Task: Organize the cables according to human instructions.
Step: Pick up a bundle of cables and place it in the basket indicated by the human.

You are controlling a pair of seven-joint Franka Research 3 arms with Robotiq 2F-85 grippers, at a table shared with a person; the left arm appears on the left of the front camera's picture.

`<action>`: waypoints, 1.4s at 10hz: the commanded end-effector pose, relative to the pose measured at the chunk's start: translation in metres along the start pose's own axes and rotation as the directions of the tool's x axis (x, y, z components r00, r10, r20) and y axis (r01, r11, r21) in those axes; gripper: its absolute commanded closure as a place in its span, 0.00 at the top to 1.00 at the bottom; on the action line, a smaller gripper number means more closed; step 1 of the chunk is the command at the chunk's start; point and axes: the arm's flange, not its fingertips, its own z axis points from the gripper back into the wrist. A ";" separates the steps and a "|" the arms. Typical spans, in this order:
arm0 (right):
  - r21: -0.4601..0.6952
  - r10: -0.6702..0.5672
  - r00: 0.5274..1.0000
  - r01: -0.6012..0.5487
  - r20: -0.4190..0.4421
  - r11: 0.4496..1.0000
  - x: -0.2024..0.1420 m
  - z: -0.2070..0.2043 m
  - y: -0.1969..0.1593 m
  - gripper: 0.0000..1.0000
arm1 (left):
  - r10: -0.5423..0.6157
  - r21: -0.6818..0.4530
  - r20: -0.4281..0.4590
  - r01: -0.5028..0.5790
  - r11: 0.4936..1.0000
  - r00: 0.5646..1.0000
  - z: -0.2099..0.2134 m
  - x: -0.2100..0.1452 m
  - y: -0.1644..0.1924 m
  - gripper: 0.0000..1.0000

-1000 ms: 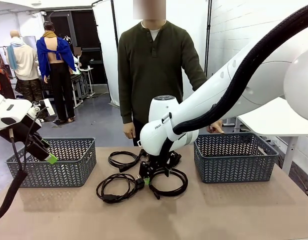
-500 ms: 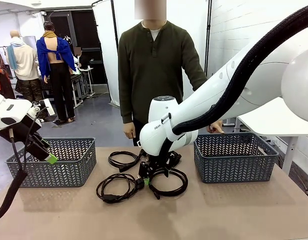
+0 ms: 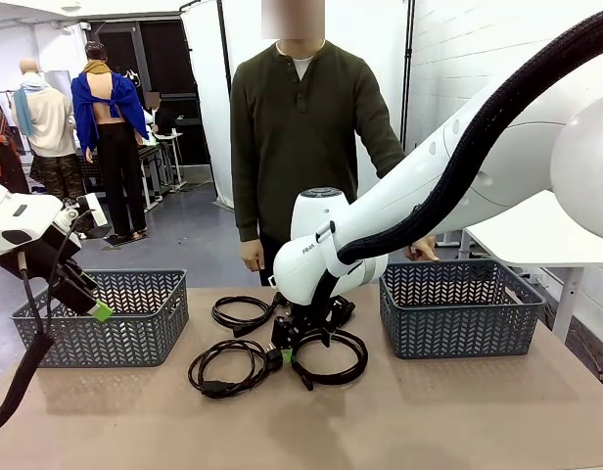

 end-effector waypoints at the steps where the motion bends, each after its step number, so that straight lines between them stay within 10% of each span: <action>1: 0.000 -0.026 1.000 0.026 0.002 1.000 0.006 -0.003 0.001 1.00 | 0.014 -0.009 0.005 -0.014 1.000 1.000 0.000 -0.001 -0.001 1.00; 14: -0.060 -0.104 0.995 0.104 -0.007 0.993 0.026 -0.024 -0.005 1.00 | 0.014 -0.009 0.005 -0.014 1.000 1.000 0.000 -0.001 -0.001 1.00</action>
